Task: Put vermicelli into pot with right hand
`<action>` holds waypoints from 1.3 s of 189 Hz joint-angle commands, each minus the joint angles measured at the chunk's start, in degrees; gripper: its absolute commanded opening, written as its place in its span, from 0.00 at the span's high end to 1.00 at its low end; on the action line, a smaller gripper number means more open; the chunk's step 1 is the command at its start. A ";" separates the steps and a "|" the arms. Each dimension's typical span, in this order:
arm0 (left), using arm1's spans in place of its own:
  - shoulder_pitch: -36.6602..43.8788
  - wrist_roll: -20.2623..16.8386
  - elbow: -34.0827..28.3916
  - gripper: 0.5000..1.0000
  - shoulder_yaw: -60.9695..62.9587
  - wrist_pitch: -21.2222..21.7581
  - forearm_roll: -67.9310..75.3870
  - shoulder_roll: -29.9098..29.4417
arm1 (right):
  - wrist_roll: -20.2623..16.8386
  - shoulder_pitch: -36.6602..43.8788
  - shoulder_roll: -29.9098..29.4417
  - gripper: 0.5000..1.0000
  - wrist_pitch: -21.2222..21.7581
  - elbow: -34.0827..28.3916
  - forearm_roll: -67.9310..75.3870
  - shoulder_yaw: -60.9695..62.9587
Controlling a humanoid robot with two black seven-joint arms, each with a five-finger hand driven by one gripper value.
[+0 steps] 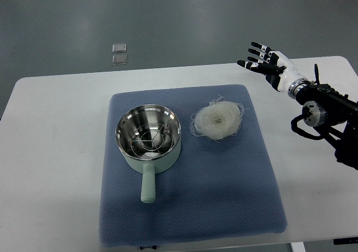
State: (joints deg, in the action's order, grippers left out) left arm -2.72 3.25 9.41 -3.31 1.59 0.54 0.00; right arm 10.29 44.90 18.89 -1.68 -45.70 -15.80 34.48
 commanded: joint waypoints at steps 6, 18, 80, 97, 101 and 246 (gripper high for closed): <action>0.00 0.00 -0.01 0.00 -0.03 -0.01 -0.01 0.00 | 0.00 0.45 0.00 0.16 0.27 -0.17 -0.02 -0.46; 0.00 0.00 -0.01 0.00 -0.03 -0.01 -0.01 0.00 | 0.00 1.33 0.00 0.16 0.97 -0.17 -0.11 -0.99; 0.00 0.00 -0.01 0.00 -0.03 -0.01 -0.01 0.00 | 1.14 8.62 3.60 0.16 7.21 -0.96 -19.35 -11.18; 0.00 0.00 -0.01 0.00 -0.03 -0.01 -0.01 0.00 | 3.68 12.84 5.45 0.16 10.02 -1.14 -23.21 -16.80; 0.00 0.00 -0.09 0.00 -0.03 -0.01 -0.01 0.00 | 4.04 13.98 5.89 0.16 10.81 -1.32 -24.01 -18.21; 0.00 0.00 -0.01 0.00 -0.29 -0.01 -0.01 0.00 | 6.85 33.76 2.11 0.16 18.73 -9.05 -49.41 -54.78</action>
State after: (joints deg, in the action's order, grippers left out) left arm -2.72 3.25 9.41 -3.50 1.58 0.52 0.00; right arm 17.33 78.92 22.25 17.65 -55.15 -63.81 -18.35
